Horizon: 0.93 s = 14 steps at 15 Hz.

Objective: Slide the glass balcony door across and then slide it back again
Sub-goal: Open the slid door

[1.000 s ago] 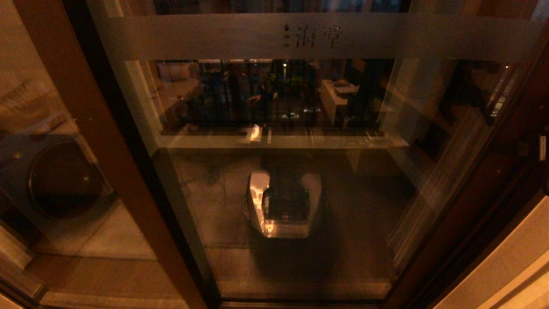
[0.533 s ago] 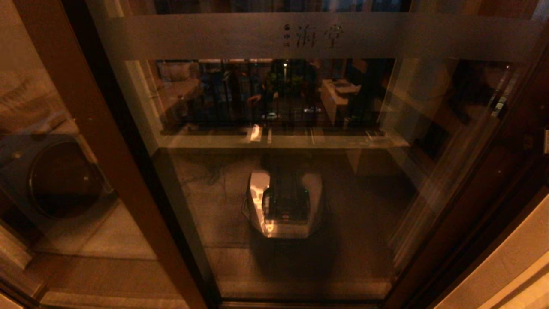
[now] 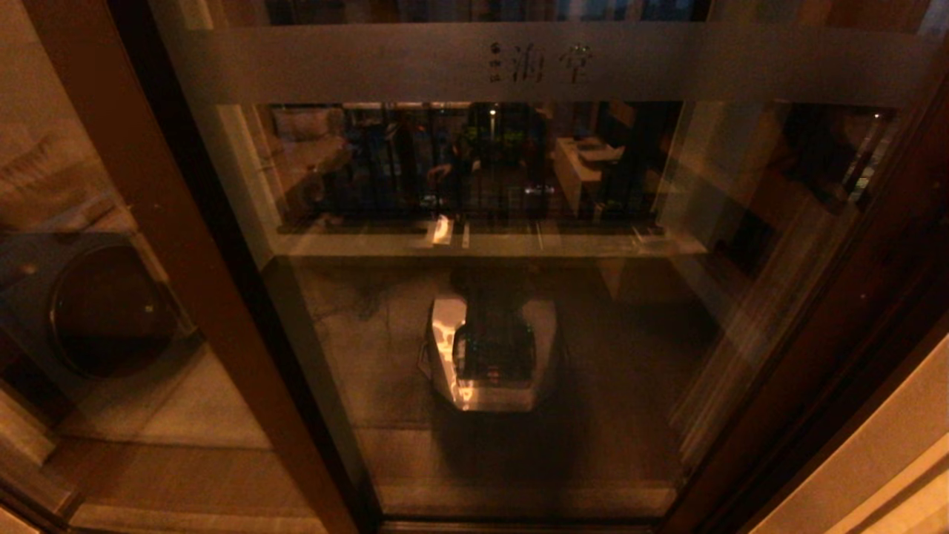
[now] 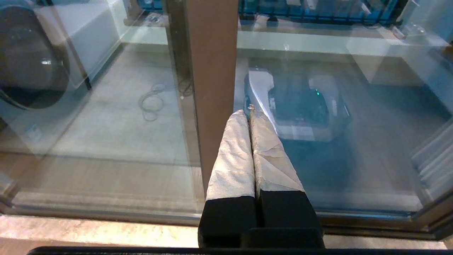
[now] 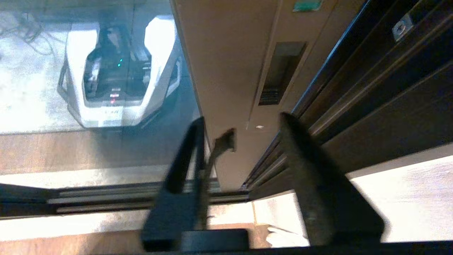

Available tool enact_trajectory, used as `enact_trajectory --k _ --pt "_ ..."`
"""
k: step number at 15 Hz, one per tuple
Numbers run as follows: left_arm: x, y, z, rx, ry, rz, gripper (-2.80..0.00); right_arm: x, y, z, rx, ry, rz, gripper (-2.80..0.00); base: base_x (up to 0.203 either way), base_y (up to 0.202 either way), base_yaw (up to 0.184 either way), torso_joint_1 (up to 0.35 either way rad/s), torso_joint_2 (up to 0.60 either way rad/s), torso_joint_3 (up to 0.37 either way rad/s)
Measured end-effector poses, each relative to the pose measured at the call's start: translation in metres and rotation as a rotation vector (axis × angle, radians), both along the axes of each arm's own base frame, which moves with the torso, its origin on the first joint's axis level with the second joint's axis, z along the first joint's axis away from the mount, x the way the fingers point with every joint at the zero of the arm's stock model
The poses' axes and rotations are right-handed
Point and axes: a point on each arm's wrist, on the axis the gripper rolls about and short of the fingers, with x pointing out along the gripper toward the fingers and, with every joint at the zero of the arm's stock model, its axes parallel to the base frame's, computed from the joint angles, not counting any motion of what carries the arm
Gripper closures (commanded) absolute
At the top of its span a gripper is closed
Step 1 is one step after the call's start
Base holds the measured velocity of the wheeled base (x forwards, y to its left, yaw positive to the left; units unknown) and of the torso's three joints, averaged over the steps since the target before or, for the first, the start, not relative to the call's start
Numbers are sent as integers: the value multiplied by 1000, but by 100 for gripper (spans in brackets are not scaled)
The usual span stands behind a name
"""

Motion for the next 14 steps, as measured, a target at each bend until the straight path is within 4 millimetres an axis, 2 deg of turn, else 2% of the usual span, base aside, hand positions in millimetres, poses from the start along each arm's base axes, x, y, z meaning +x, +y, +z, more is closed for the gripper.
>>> enact_trajectory --k 5,14 --pt "0 0 0 0 0 0 0 2 -9 0 -49 6 -96 0 0 0 0 0 0 0" --pt "0 0 0 0 0 0 0 29 -25 -12 -99 -28 -170 0 0 0 0 0 0 0"
